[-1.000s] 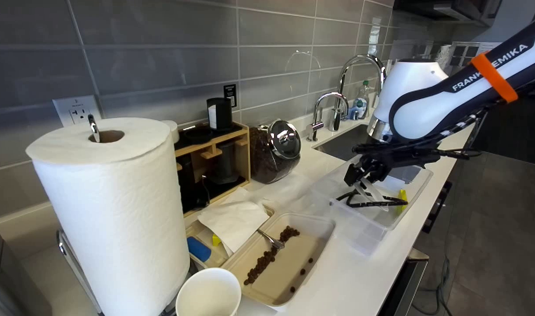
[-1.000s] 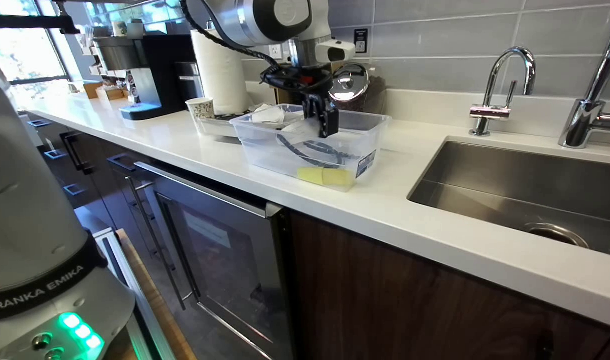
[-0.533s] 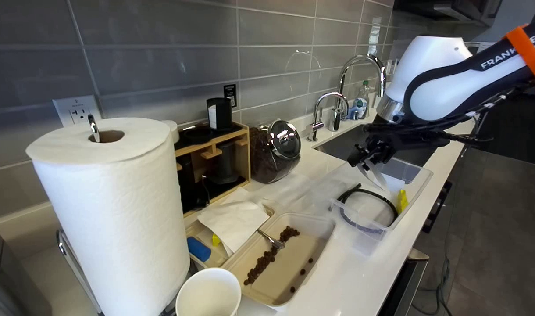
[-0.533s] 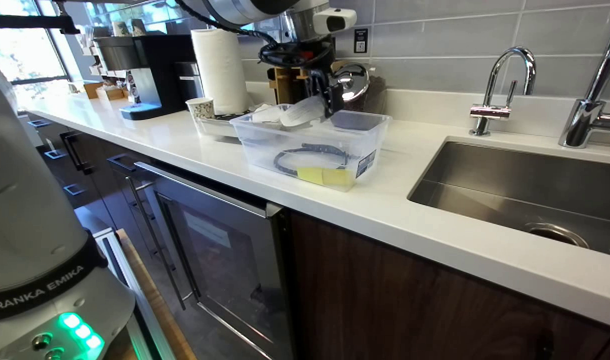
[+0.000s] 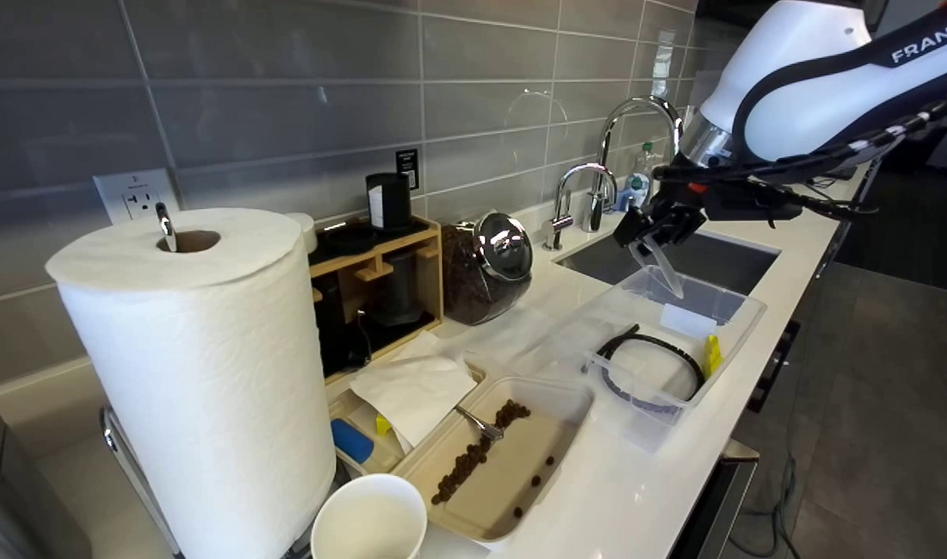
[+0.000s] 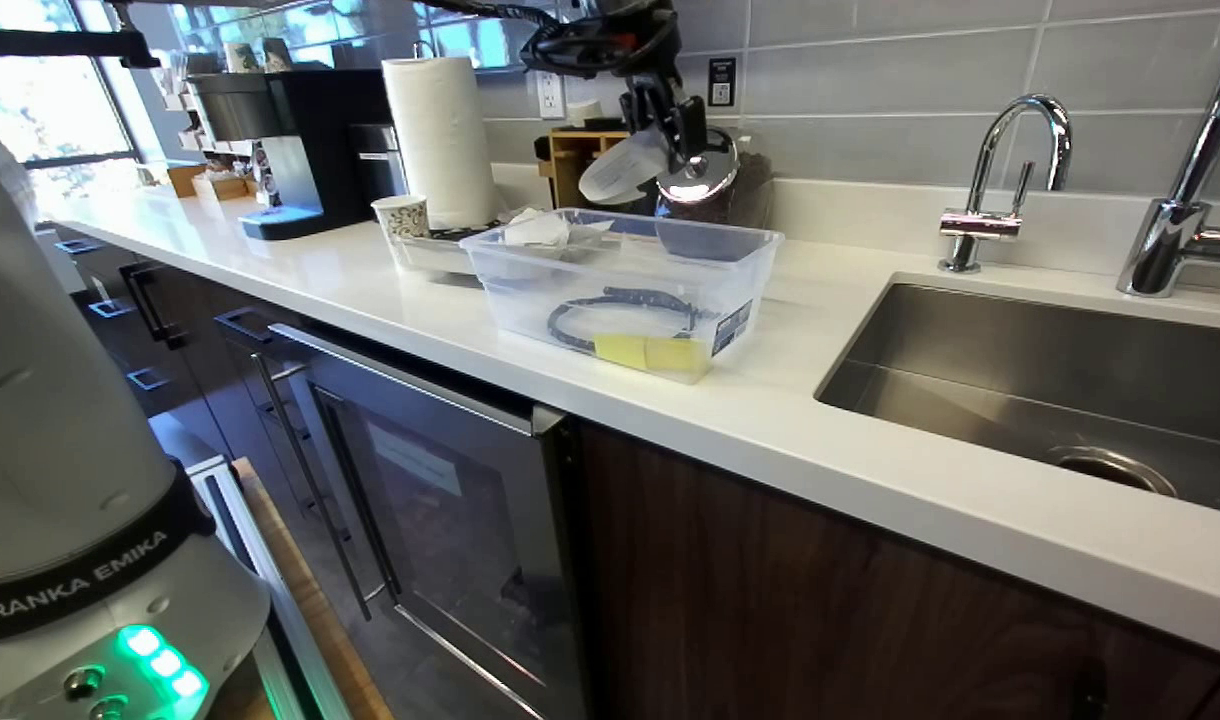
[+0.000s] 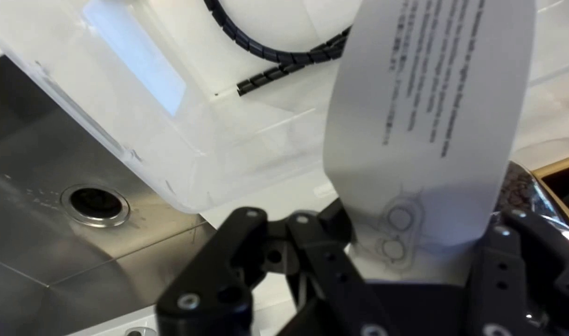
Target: Pick up the white oval shaped paper from the tote and place it on the counter
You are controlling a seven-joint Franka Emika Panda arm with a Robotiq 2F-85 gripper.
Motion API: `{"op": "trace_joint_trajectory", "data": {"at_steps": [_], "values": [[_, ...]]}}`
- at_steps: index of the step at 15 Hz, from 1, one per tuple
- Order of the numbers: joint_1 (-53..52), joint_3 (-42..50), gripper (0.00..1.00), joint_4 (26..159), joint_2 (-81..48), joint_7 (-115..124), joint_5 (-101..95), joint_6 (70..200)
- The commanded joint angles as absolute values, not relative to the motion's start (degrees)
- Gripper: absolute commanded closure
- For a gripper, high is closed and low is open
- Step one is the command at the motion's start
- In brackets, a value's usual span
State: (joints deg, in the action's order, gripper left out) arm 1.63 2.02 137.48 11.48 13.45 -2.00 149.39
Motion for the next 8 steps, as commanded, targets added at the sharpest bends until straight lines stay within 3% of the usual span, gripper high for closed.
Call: {"op": "trace_joint_trajectory", "data": {"at_steps": [1, 8], "values": [[2.34, 1.37, 1.00, 136.82, 11.23, 12.62, -1.22, 149.28], [2.75, 2.74, 1.00, 135.82, 10.35, 9.45, -0.08, 149.29]]}}
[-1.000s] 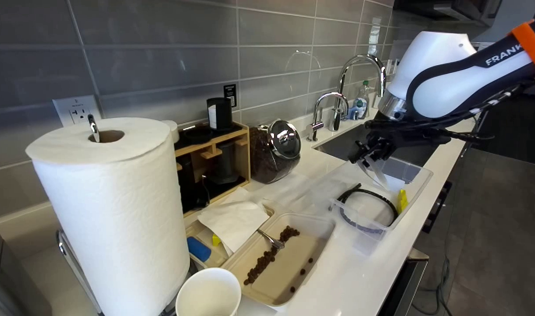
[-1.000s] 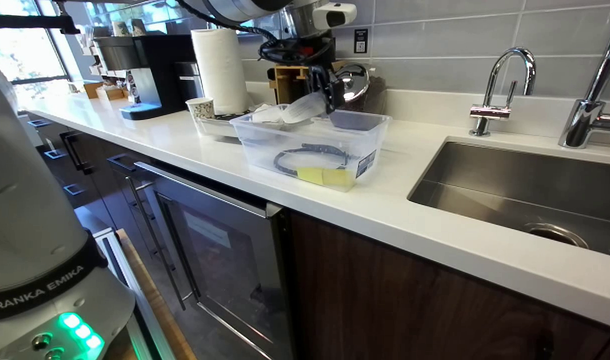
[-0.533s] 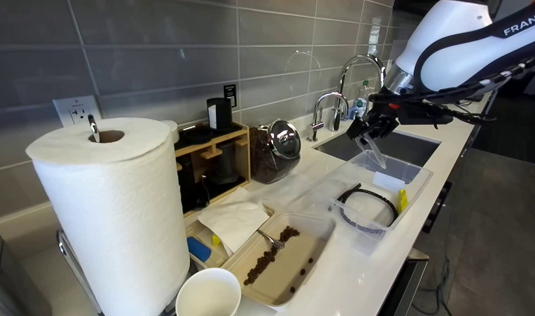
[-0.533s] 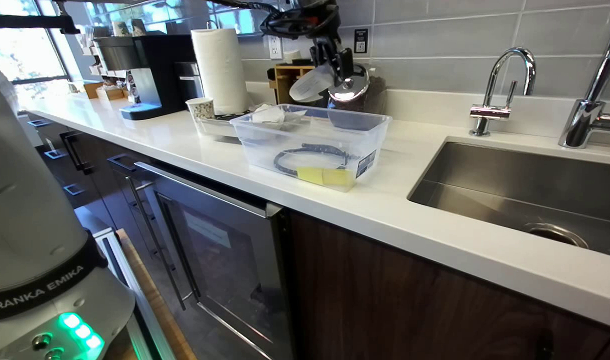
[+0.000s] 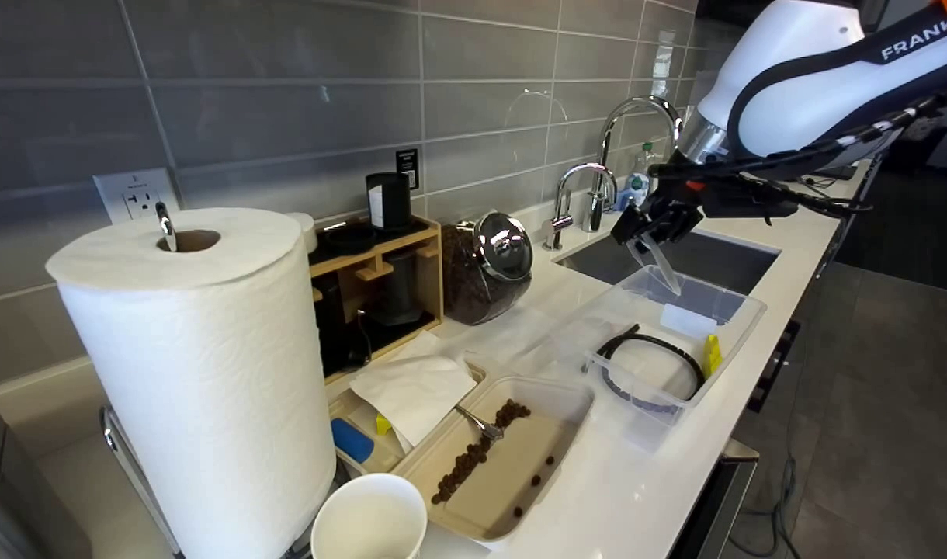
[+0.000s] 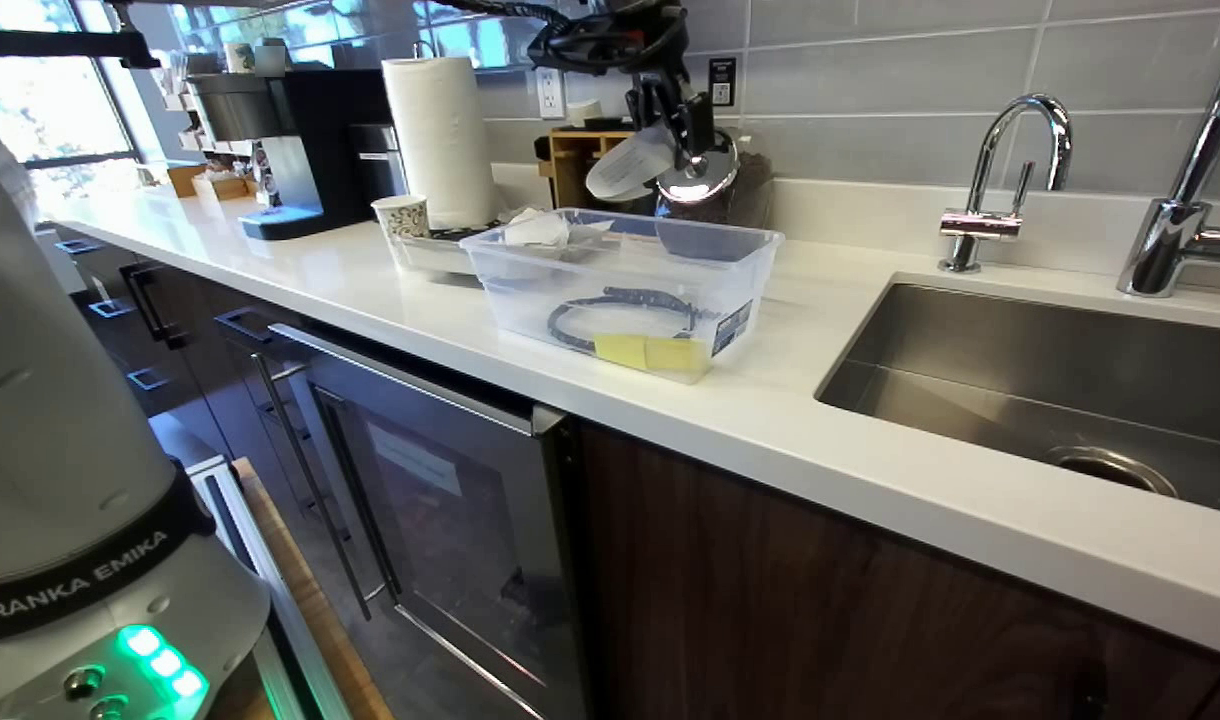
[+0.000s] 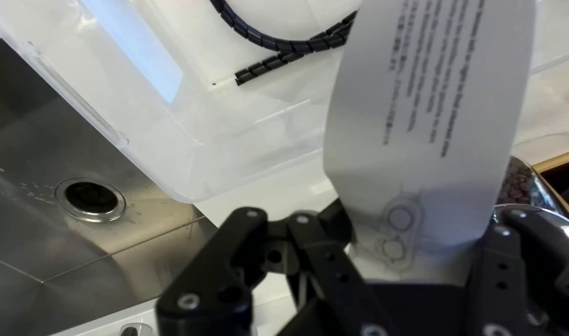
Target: Pick up the white oval shaped paper from the tote and place it on the counter
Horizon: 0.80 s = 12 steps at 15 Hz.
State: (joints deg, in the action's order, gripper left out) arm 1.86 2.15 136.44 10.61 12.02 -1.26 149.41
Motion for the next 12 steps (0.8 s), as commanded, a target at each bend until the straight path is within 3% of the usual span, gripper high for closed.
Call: {"op": "trace_joint_trajectory", "data": {"at_steps": [1, 12], "values": [[3.28, 2.89, 1.00, 134.54, 9.25, 9.86, -0.54, 149.18], [3.79, 3.28, 1.00, 112.26, -7.53, 29.27, -7.39, 136.22]]}}
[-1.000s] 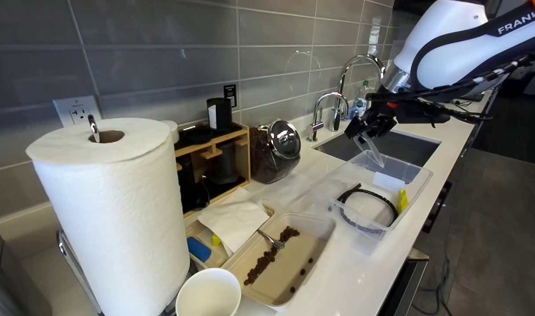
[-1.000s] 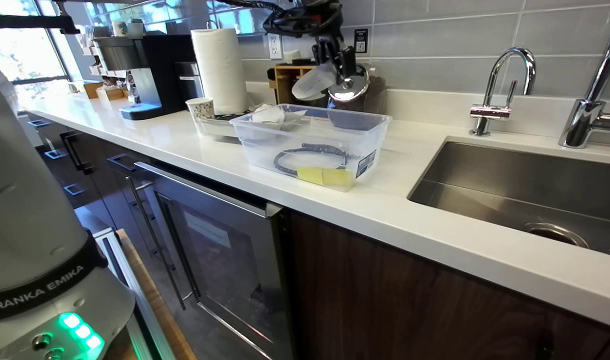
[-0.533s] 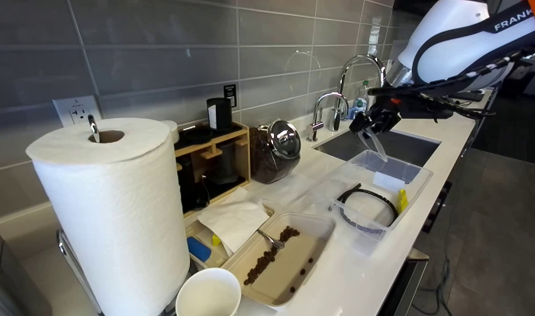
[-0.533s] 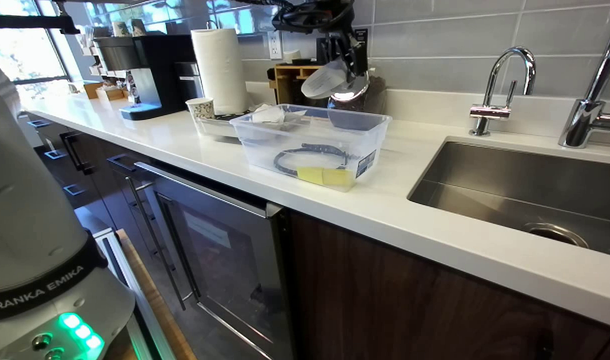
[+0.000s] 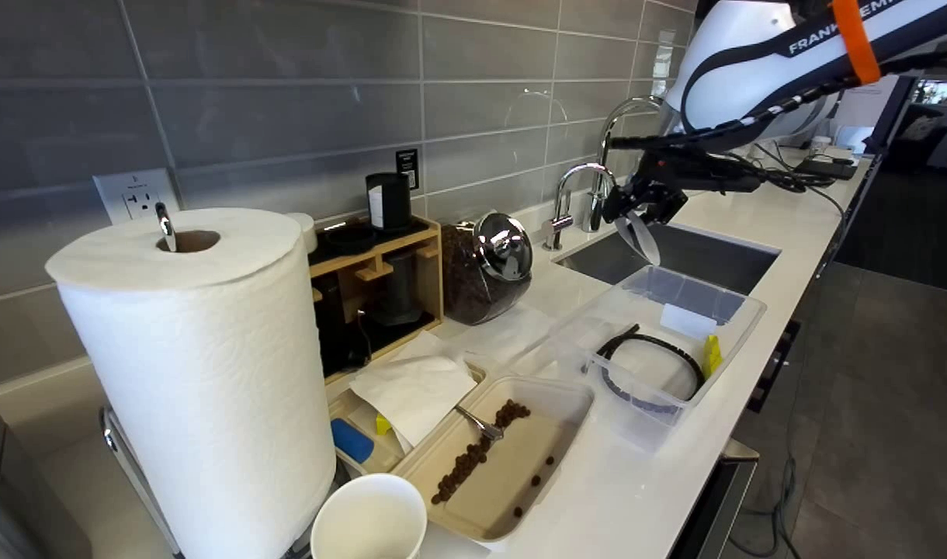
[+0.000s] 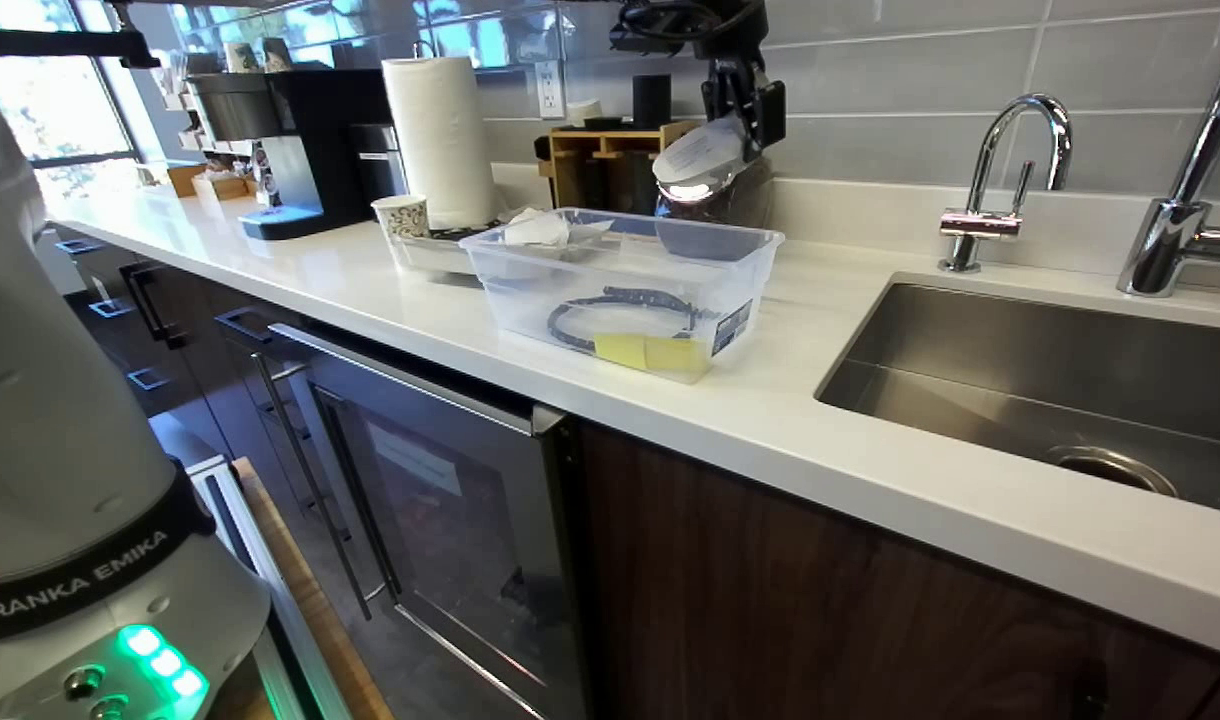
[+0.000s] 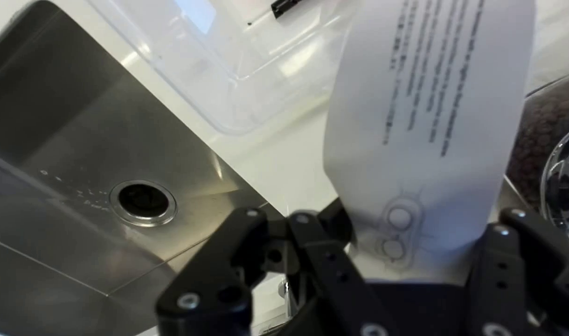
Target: Pick up the white oval shaped paper from the tote and place it on the counter
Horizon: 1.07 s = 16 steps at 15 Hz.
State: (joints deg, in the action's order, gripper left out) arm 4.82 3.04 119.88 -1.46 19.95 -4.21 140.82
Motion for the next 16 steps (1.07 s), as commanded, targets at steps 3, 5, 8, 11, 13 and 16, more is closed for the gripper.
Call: {"op": "trace_joint_trajectory", "data": {"at_steps": [3, 5, 8, 11, 13, 16], "values": [[2.22, 4.65, 1.00, 104.74, -12.94, 38.20, -8.81, 131.35], [1.35, 5.81, 1.00, 100.07, -16.54, 43.47, -9.74, 128.68], [0.30, 7.43, 1.00, 94.01, -21.65, 49.07, -10.12, 124.58], [-0.23, 8.19, 1.00, 88.57, -26.51, 52.72, -8.87, 120.83], [-0.85, 8.90, 1.00, 85.32, -29.72, 55.69, -9.43, 118.95], [-1.37, 9.85, 1.00, 81.00, -34.36, 59.16, -9.37, 116.61]]}}
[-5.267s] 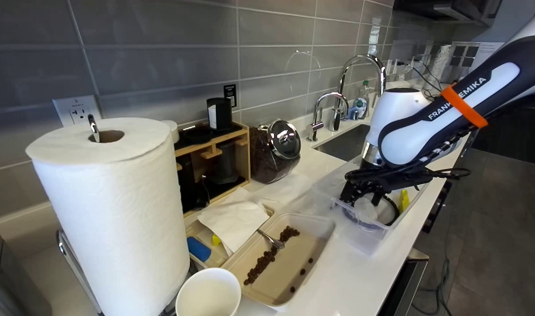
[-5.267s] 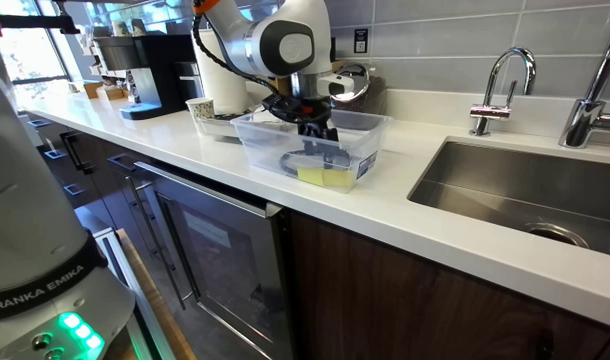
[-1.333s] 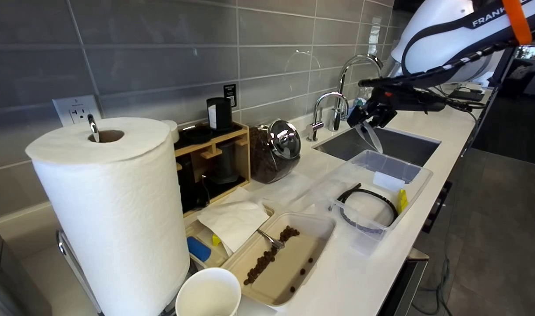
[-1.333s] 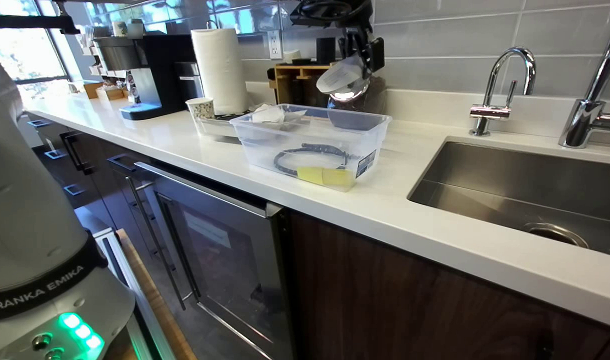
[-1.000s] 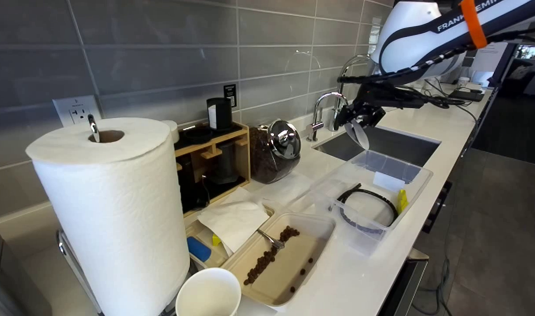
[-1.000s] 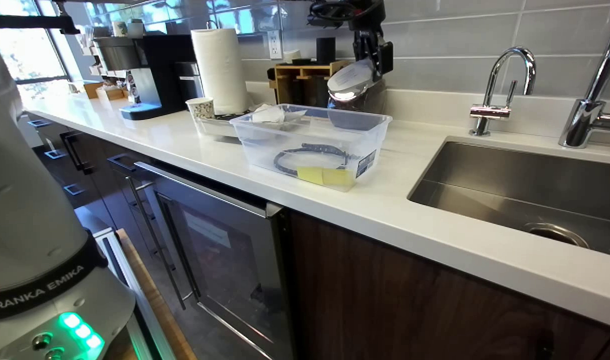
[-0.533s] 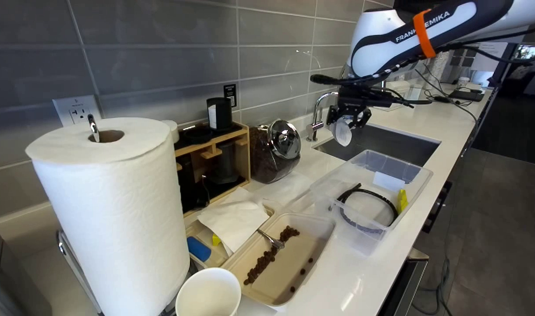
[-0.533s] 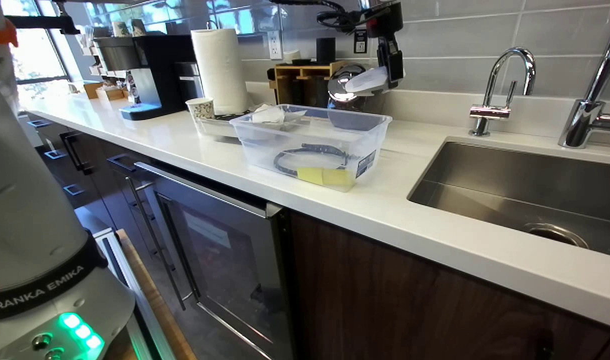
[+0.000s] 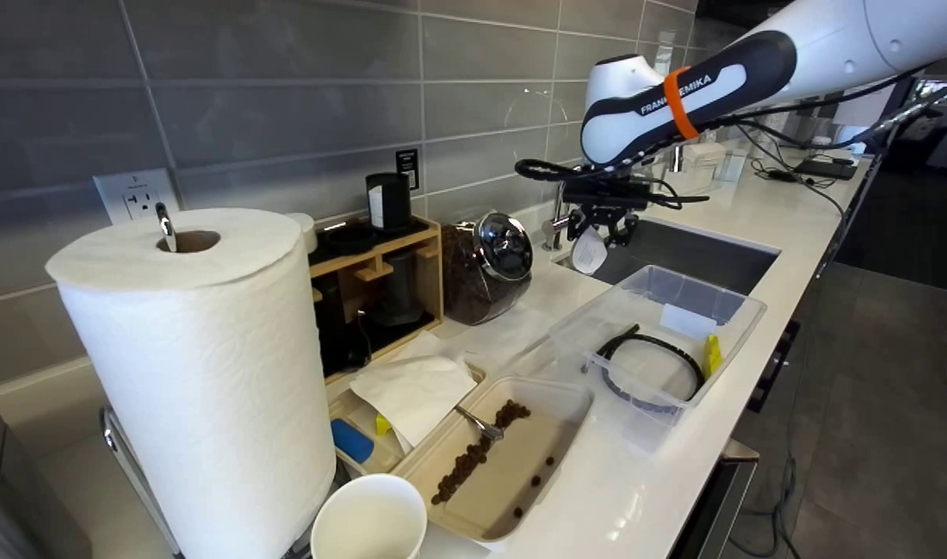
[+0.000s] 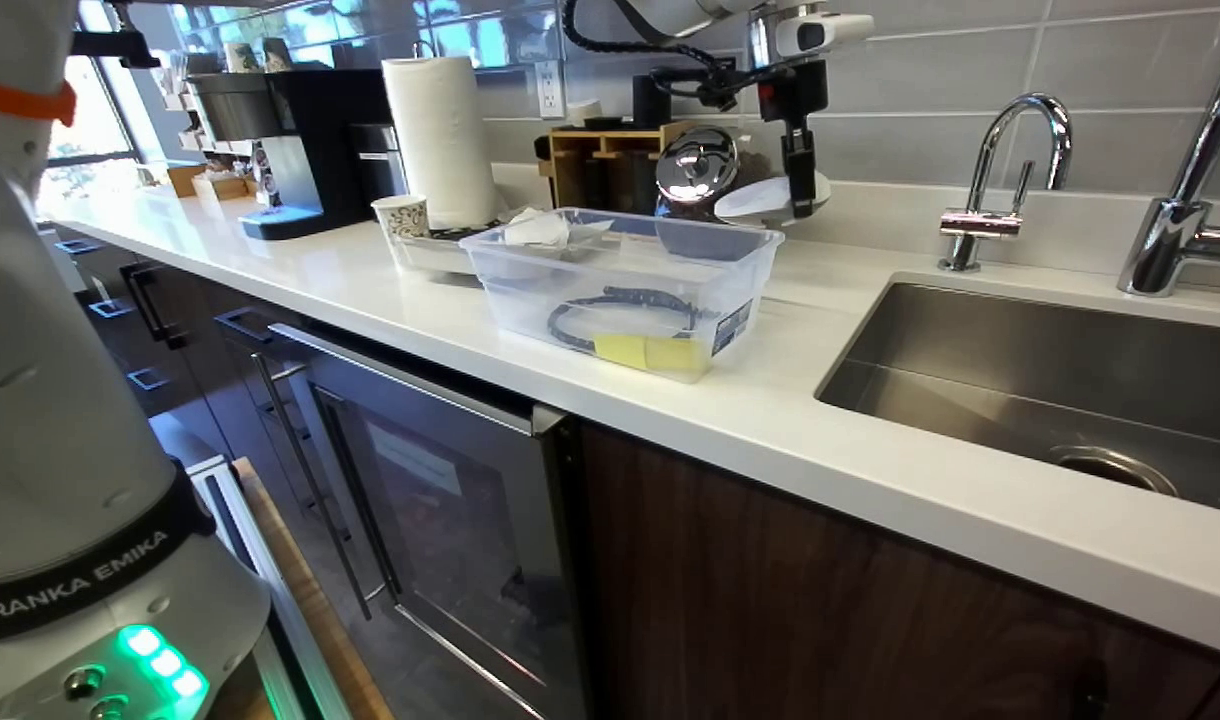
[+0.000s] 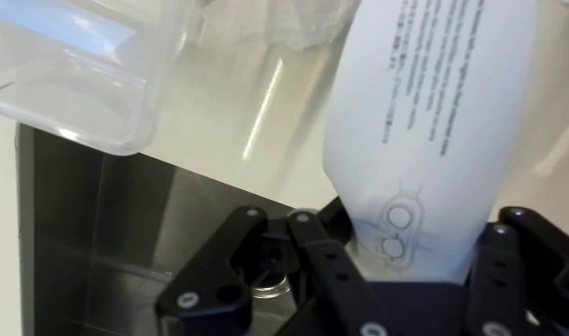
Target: Pick up the white oval shaped paper from the tote and place it on the counter
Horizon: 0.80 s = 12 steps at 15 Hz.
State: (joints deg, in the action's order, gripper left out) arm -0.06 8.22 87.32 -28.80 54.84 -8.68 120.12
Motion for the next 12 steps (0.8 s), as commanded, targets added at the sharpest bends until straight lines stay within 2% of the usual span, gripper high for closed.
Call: {"op": "trace_joint_trajectory", "data": {"at_steps": [1, 5, 6, 7, 12], "values": [[-1.53, 10.21, 1.00, 79.79, -35.65, 60.18, -9.51, 116.00], [-2.01, 11.24, 1.00, 76.01, -39.47, 62.29, -9.99, 113.56], [-1.90, 11.23, 0.94, 75.45, -40.03, 61.98, -9.84, 113.41], [-2.03, 11.55, 0.74, 75.20, -40.39, 62.06, -10.27, 113.78], [-1.65, 11.21, 0.38, 76.91, -37.93, 56.95, -10.98, 115.74]]}}
